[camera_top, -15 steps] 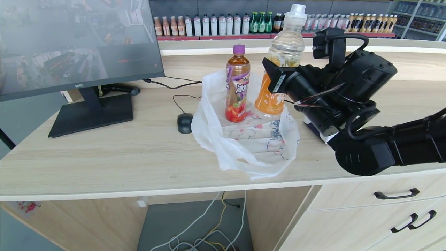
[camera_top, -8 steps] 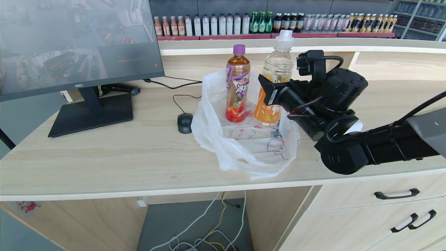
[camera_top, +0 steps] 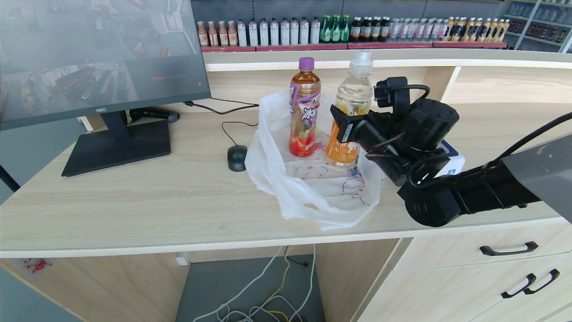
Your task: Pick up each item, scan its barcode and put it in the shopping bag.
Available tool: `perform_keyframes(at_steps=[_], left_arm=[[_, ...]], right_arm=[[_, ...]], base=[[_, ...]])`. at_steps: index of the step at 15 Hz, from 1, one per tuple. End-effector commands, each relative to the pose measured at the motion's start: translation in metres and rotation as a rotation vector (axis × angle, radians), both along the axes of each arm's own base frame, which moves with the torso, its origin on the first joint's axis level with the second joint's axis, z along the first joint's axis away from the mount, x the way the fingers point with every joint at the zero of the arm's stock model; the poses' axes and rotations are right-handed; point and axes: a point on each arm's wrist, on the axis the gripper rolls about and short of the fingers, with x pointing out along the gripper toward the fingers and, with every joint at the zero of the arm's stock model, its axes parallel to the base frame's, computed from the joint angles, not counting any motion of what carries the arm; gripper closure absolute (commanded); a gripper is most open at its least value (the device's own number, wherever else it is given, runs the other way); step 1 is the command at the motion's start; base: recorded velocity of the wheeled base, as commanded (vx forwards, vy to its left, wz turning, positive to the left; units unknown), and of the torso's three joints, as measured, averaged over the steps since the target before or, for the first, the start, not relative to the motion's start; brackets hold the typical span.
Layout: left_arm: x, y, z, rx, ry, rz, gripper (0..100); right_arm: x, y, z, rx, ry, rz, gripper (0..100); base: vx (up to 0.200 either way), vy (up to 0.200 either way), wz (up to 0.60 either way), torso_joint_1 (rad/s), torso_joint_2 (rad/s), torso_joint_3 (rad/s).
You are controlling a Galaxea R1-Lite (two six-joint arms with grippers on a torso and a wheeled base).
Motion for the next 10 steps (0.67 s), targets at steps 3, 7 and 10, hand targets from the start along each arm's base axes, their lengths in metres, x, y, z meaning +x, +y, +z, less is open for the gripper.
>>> perform_keyframes(at_steps=[3, 7, 10], left_arm=[[0.0, 0.0, 0.0, 0.0, -0.001, 0.001, 0], [0.0, 0.0, 0.0, 0.0, -0.001, 0.001, 0], [0.0, 0.0, 0.0, 0.0, -0.001, 0.001, 0]], right_arm=[[0.002, 0.002, -0.007, -0.012, 0.018, 0.008, 100], [0.001, 0.003, -0.011, -0.046, 0.02, 0.002, 100], [-0.001, 0.004, -0.02, -0.061, 0.045, 0.003, 100]], base=[[0.0, 0.0, 0.0, 0.0, 0.0, 0.0], [0.0, 0.0, 0.0, 0.0, 0.0, 0.0], [0.0, 0.0, 0.0, 0.0, 0.0, 0.0]])
